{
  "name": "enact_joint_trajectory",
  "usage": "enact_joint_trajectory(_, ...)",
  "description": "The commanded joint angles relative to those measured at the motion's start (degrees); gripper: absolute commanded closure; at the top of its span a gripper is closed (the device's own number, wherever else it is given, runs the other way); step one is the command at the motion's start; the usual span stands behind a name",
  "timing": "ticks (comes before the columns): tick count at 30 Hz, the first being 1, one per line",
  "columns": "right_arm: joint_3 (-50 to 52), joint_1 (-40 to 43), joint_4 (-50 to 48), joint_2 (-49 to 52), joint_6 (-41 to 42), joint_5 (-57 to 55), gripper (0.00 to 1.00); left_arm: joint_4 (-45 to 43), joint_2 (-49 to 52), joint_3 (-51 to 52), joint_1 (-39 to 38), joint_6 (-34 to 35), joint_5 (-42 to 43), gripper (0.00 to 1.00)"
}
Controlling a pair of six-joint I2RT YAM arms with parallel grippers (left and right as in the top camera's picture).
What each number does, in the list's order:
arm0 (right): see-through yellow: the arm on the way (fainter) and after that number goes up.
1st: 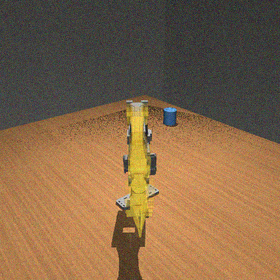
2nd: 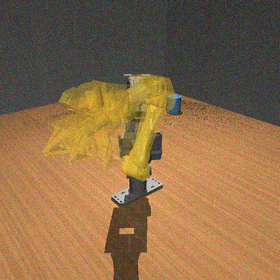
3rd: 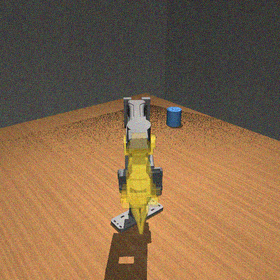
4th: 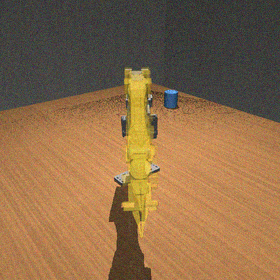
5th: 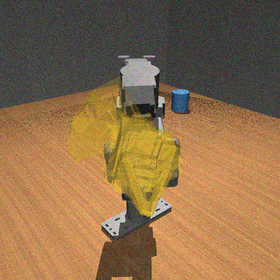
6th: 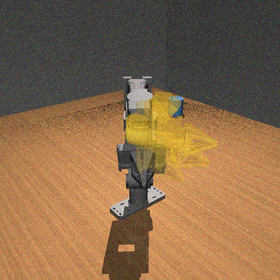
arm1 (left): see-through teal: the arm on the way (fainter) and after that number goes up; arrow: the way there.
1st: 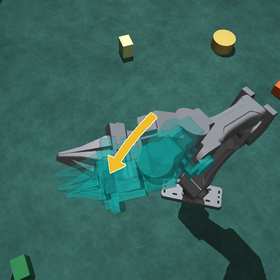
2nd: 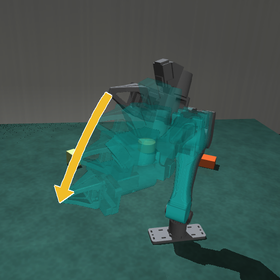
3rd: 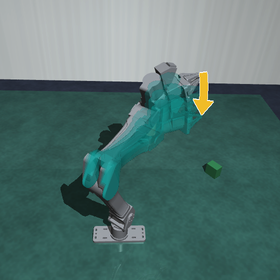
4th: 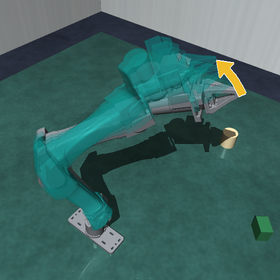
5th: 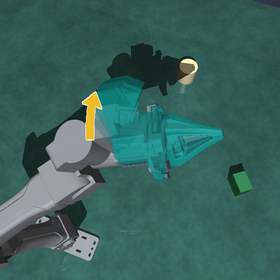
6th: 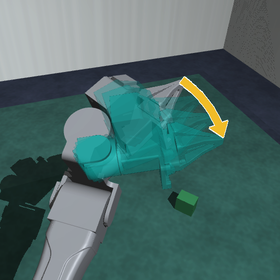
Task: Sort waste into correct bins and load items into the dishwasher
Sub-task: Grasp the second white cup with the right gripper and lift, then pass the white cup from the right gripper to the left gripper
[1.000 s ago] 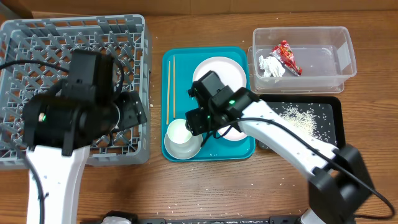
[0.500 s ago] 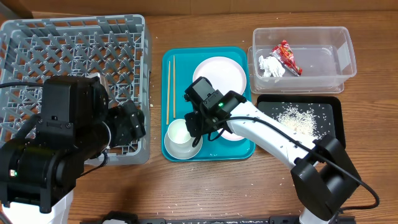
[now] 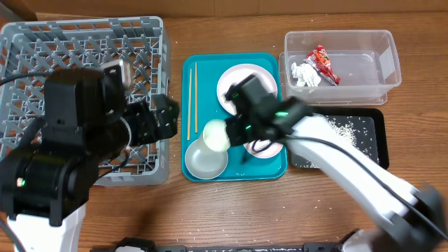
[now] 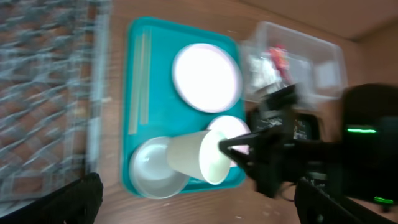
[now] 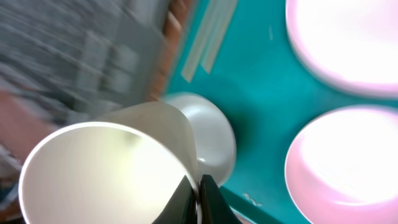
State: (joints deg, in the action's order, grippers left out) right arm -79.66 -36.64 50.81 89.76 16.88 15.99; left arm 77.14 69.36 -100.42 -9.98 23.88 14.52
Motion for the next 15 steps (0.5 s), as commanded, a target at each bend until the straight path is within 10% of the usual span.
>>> enact_joint_trajectory(1, -2.71, 5.18, 0.17, -10.97, -8.41, 10.47, 0.96, -2.89, 1.25, 0.20, 0.72, -5.07, 14.99, 0.00)
enact_joint_trajectory(15, -2.71, 19.19, 0.35, -22.45, -30.64, 55.60, 0.96, -3.37, 8.72, 0.20, 3.93, -29.29, 66.03, 0.00)
